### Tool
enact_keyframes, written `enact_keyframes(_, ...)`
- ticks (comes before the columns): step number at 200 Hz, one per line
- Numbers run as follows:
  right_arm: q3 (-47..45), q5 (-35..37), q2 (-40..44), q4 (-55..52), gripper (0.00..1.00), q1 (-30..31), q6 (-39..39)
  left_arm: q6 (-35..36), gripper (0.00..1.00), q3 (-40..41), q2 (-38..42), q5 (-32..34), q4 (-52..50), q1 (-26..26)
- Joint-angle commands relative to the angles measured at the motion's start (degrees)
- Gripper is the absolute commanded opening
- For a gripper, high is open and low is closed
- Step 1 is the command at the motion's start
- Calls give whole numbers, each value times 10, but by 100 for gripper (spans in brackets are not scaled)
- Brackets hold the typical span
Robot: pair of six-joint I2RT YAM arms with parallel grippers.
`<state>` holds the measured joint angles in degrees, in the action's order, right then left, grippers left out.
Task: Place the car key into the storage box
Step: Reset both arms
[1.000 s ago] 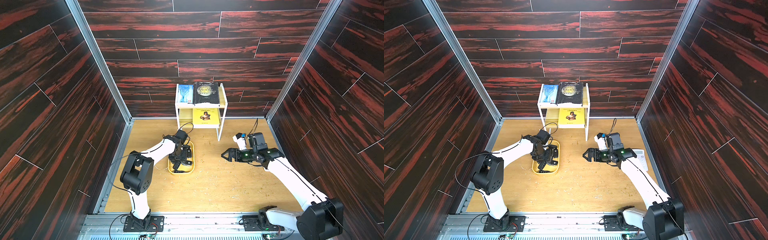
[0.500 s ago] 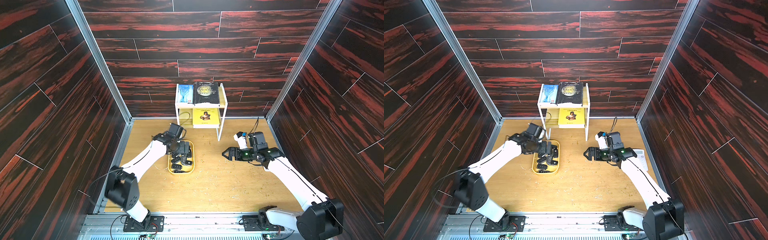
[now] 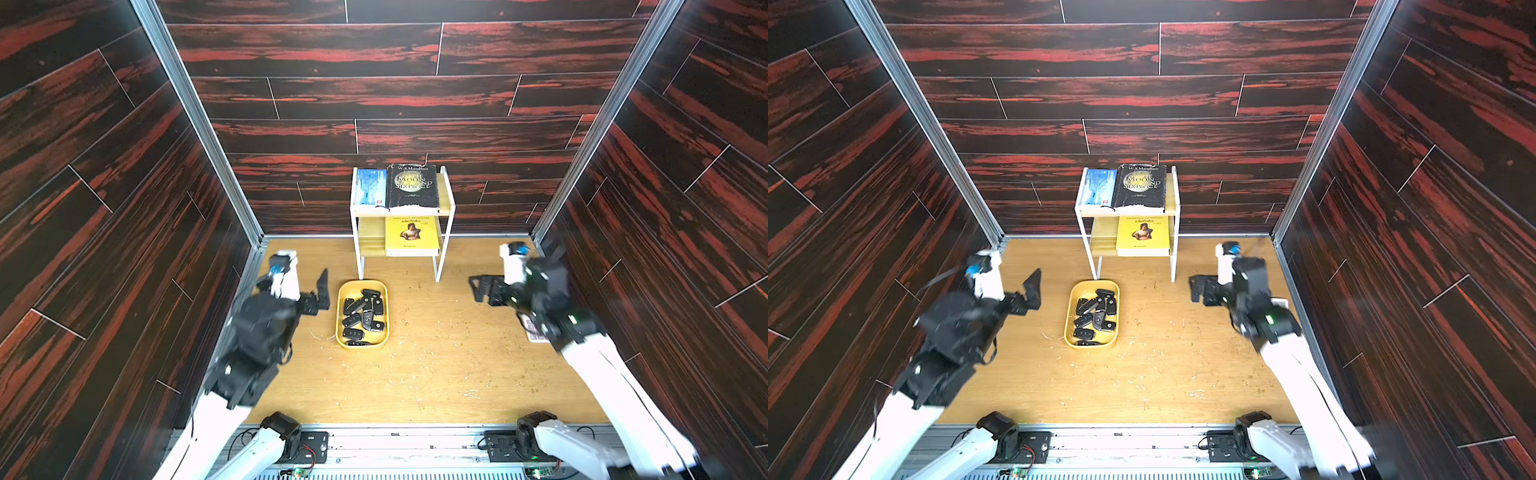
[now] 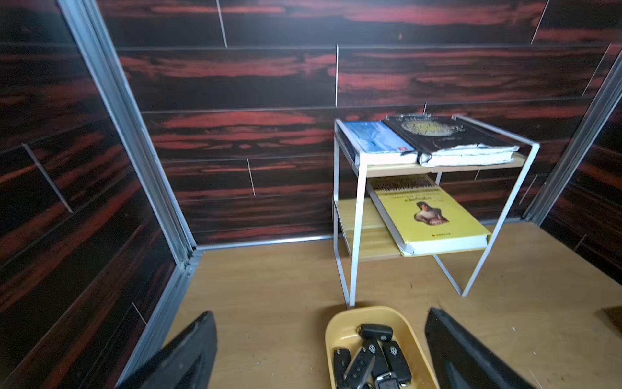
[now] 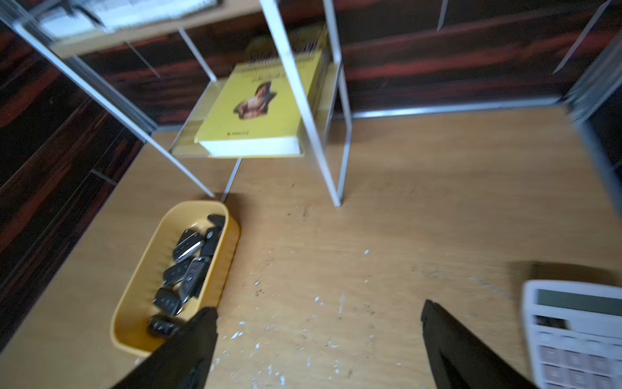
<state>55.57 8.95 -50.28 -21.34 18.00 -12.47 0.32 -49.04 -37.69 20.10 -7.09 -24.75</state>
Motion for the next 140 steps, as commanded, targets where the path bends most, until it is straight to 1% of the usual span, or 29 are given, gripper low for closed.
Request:
enact_keyframes(1, -169, 193, 99, 253, 98, -2, 34, 59, 100, 97, -25, 110, 135, 6)
enact_keyframes(6, -211, 200, 112, 301, 99, -2, 52, 50, 100, 113, -37, 130, 141, 11)
enact_keyframes(12, -251, 204, 120, 350, 99, -2, 77, 41, 100, 138, -54, 137, 159, 22)
enact_keyframes(24, -305, 250, 107, 402, 98, -2, 91, 15, 100, 199, -89, 120, 220, 57)
enact_keyframes(32, -329, 311, 79, 427, 99, -2, 66, -4, 100, 238, -115, 111, 276, 80)
enact_keyframes(40, -345, 349, 42, 445, 99, -2, 56, -13, 100, 270, -151, 109, 337, 99)
enact_keyframes(45, -353, 355, 16, 456, 98, -2, 56, -15, 100, 286, -176, 108, 367, 111)
enact_keyframes(51, -363, 357, -11, 481, 99, -2, 62, -1, 100, 297, -206, 99, 396, 121)
enact_keyframes(57, -368, 355, -38, 501, 99, -2, 65, 7, 100, 306, -241, 106, 422, 126)
enact_keyframes(64, -373, 357, -68, 521, 98, -2, 60, -3, 100, 321, -282, 99, 464, 140)
enact_keyframes(73, -388, 383, -92, 564, 99, -3, 43, -18, 100, 336, -330, 82, 518, 160)
enact_keyframes(77, -399, 388, -100, 590, 98, -3, 44, -10, 100, 340, -351, 82, 571, 169)
enact_keyframes(84, -420, 385, -113, 647, 99, -4, 57, 4, 100, 345, -384, 68, 629, 175)
enact_keyframes(94, -445, 370, -134, 719, 99, -9, 65, 14, 100, 329, -416, 64, 643, 182)
enact_keyframes(101, -453, 359, -155, 755, 99, -11, 84, 8, 100, 311, -427, 43, 623, 193)
enact_keyframes(110, -461, 362, -193, 809, 99, -11, 96, -13, 100, 289, -425, 11, 555, 202)
enact_keyframes(114, -466, 361, -213, 849, 98, -13, 107, -22, 100, 287, -426, -2, 544, 207)
enact_keyframes(120, -473, 359, -247, 899, 99, -14, 123, -27, 100, 295, -449, -14, 581, 217)
enact_keyframes(125, -477, 363, -278, 965, 99, -16, 142, -33, 100, 306, -477, -12, 626, 220)
enact_keyframes(130, -480, 351, -305, 1021, 98, -16, 161, -35, 100, 316, -519, -11, 712, 226)
enact_keyframes(135, -480, 339, -326, 1055, 98, -16, 173, -26, 100, 322, -558, -13, 793, 232)
enact_keyframes(137, -479, 333, -336, 1067, 98, -16, 178, -25, 100, 323, -564, -12, 805, 232)
enact_keyframes(140, -477, 329, -348, 1083, 99, -17, 181, -29, 100, 324, -559, -12, 792, 233)
